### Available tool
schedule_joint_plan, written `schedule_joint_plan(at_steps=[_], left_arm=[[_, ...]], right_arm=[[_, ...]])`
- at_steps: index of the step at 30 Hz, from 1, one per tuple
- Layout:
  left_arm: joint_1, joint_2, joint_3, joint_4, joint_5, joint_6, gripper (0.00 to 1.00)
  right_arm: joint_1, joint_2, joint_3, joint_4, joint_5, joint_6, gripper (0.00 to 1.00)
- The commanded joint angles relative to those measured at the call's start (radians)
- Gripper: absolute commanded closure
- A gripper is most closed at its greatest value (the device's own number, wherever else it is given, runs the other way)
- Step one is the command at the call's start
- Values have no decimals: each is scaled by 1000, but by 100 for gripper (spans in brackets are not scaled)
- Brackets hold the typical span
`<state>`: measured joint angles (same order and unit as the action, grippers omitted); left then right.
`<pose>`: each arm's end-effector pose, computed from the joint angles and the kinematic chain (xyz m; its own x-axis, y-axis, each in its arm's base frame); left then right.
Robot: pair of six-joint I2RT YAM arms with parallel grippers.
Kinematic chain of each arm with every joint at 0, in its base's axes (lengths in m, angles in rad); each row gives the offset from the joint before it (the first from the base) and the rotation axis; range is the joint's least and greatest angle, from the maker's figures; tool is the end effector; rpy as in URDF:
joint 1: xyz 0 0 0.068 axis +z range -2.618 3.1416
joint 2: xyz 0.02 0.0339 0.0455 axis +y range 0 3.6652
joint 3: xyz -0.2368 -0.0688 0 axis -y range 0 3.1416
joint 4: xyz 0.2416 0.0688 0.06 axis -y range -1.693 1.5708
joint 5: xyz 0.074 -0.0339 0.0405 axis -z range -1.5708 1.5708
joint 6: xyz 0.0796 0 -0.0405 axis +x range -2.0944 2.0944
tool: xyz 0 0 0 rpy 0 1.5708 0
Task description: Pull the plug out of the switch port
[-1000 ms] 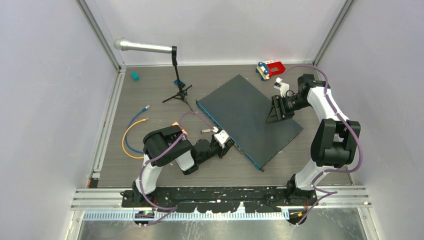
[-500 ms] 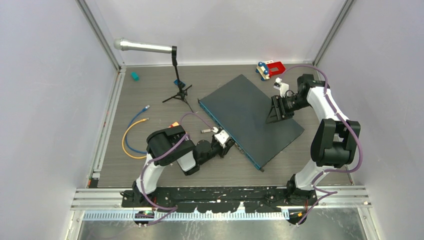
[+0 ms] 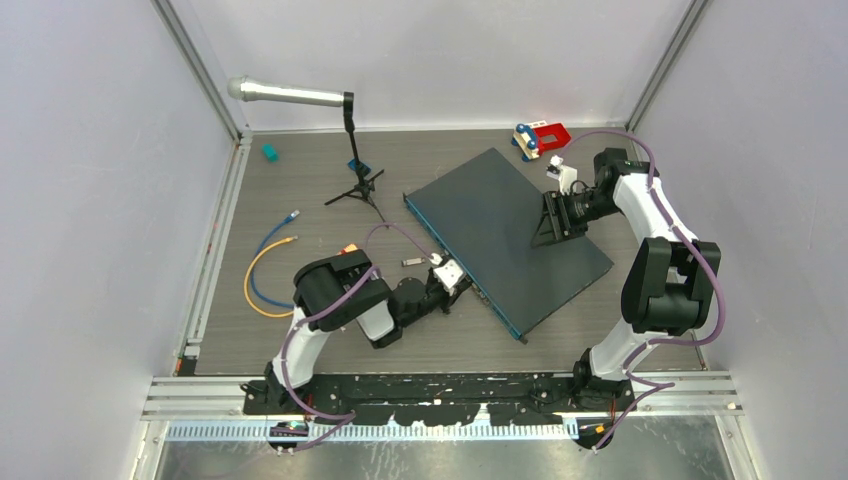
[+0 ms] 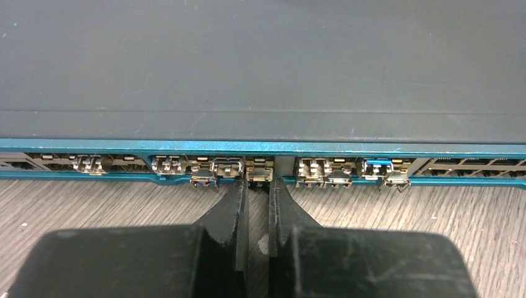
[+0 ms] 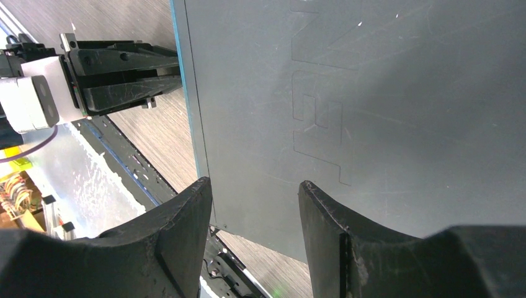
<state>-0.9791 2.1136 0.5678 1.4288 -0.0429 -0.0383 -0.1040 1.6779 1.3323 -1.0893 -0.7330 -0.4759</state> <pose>0.2041 -0.2976 0.0583 -0.0959 0.0741 -0.9926 0.8024 0.5959 -0.0330 0.3148 0.0207 0.1916 -0.8700 -0.2515 -0.4241 -0.4630 0.7125 0.5272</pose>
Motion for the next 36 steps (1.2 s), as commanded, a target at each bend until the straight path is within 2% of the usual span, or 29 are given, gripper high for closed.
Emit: schedule_joint_plan(at_steps=[1,9,19,32,34,36], left_arm=[[8,-66,-16,-120,-3,82,100],[8,-194,-3,-442,5,61,100],[12,-274,-4,-600,13,62,100],[69,-451,-30,-883,308,69,100],[94,-474,-13,-952,373,83,100],[111,-496,27,-1080,380,107,100]], right_arm=[[6,2,38,-11,-4,-12,41],[7,8,40,-11,0,-11,41],[10,11,40,-12,3,-10,41],[12,5,37,1,33,2,41],[12,2,34,9,43,8,41],[12,4,32,14,51,12,41]])
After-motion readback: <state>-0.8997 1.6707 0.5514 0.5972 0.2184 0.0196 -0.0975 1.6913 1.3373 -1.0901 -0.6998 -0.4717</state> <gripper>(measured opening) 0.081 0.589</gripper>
